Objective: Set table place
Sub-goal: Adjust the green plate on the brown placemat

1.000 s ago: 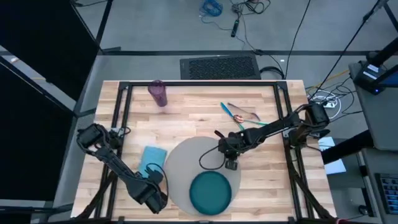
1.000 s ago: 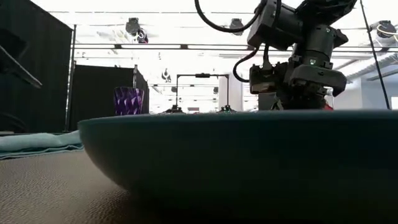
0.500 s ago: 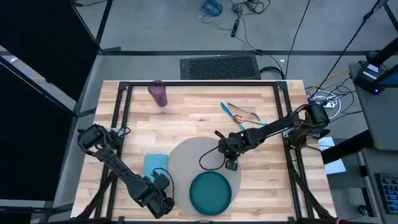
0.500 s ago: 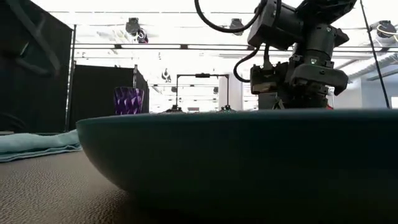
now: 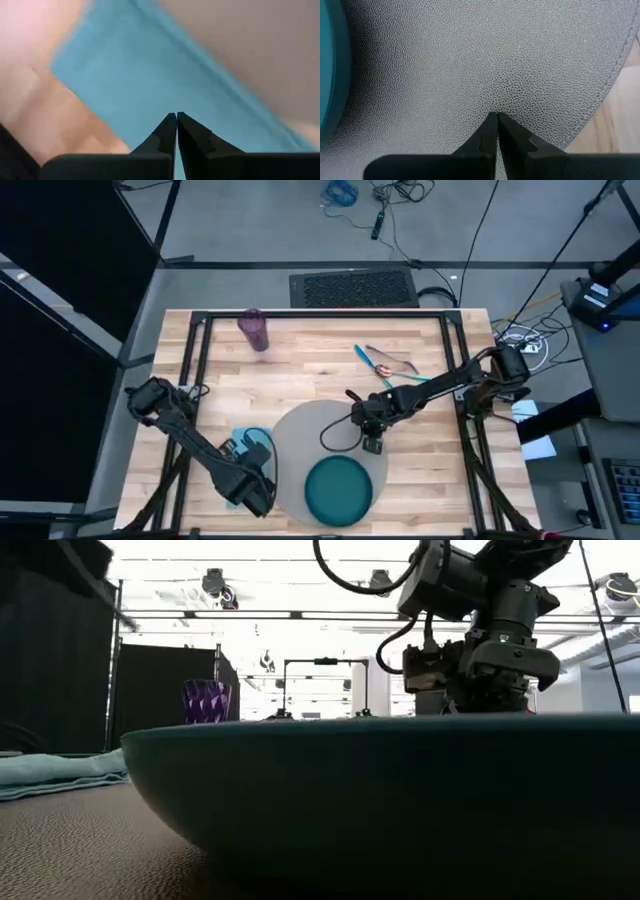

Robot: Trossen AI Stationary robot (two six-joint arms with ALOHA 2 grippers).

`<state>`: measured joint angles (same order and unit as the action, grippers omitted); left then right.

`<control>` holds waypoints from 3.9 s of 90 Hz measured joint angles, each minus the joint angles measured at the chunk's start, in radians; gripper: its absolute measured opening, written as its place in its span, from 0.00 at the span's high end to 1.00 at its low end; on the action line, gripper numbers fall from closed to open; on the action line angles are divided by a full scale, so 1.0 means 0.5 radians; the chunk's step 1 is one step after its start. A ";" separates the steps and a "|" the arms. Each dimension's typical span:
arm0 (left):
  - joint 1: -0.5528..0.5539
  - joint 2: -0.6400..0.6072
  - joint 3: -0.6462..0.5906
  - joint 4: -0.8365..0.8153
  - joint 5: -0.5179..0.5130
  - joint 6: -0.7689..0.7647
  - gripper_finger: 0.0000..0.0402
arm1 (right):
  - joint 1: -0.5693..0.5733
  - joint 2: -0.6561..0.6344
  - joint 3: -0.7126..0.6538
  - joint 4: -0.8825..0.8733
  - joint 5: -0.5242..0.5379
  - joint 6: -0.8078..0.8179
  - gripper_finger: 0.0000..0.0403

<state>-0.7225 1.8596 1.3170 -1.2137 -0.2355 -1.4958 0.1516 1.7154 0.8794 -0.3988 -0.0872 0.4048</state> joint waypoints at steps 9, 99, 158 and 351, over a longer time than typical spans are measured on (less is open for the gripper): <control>0.054 -0.035 0.000 0.004 -0.138 0.090 1.00 | -0.003 0.008 0.059 -0.080 0.003 -0.020 1.00; 0.302 -0.738 0.001 -0.284 -1.372 0.920 1.00 | 0.194 -0.444 0.553 -1.069 0.349 0.429 1.00; 0.439 -1.006 -0.933 2.323 -0.374 1.958 1.00 | 0.844 -0.533 0.372 -0.646 0.990 0.936 1.00; 0.685 -0.244 -0.833 2.651 0.262 1.181 0.73 | 1.147 -0.532 0.374 -0.958 1.991 1.159 0.50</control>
<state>-0.3802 1.7378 0.9005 0.1120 -0.1043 -0.9053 0.7254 1.4494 1.0664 -0.8780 0.9081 0.9844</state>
